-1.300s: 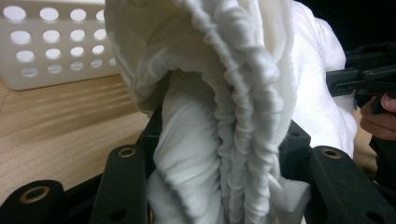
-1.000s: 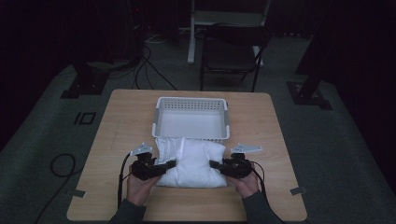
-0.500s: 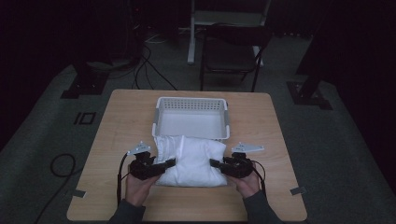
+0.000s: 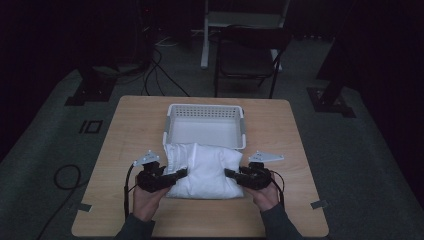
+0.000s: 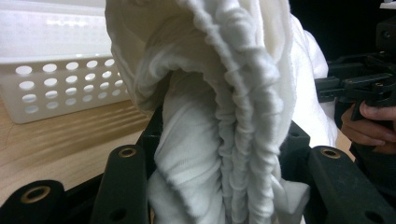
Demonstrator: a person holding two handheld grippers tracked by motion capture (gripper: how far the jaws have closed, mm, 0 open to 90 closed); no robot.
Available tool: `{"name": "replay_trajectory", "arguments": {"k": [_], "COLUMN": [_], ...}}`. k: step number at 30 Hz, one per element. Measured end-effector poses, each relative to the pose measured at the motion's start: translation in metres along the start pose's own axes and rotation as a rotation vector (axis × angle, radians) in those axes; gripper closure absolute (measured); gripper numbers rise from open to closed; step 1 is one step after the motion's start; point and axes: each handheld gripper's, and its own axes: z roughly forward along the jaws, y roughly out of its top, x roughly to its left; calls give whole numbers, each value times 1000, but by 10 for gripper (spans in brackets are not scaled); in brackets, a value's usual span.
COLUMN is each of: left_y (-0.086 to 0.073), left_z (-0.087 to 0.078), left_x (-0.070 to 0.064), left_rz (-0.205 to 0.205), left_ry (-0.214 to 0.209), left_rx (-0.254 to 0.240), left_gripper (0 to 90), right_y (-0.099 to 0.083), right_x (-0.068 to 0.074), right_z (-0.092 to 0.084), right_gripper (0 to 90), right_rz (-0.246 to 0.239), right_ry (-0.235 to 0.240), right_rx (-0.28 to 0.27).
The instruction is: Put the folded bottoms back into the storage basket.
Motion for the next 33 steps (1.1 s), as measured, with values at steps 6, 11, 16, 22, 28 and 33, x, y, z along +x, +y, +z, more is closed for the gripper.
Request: {"name": "replay_trajectory", "arguments": {"k": [6, 11, 16, 22, 28, 33], "left_y": [5, 9, 12, 17, 25, 32], "left_z": [-3, -6, -10, -11, -11, -12], "left_x": [-2, -4, -5, -5, -7, -8], "left_rz": [2, 12, 14, 17, 23, 32], "left_ry": [1, 3, -4, -16, -20, -22], "left_rx": [-9, -15, -32, -42, -50, -54], "left_gripper": [516, 517, 516, 516, 516, 516], "right_y": [4, 9, 15, 21, 27, 34], "right_x": [1, 4, 6, 6, 8, 8], "right_z": [-2, -3, -6, -10, -14, -17], "right_gripper": [696, 696, 696, 696, 696, 696], "right_rz": [-8, -20, -36, -50, -62, -68], "right_ry": [-3, -6, -8, -1, -14, -20], "right_rx": [-7, -11, -18, -25, -37, -49]}}
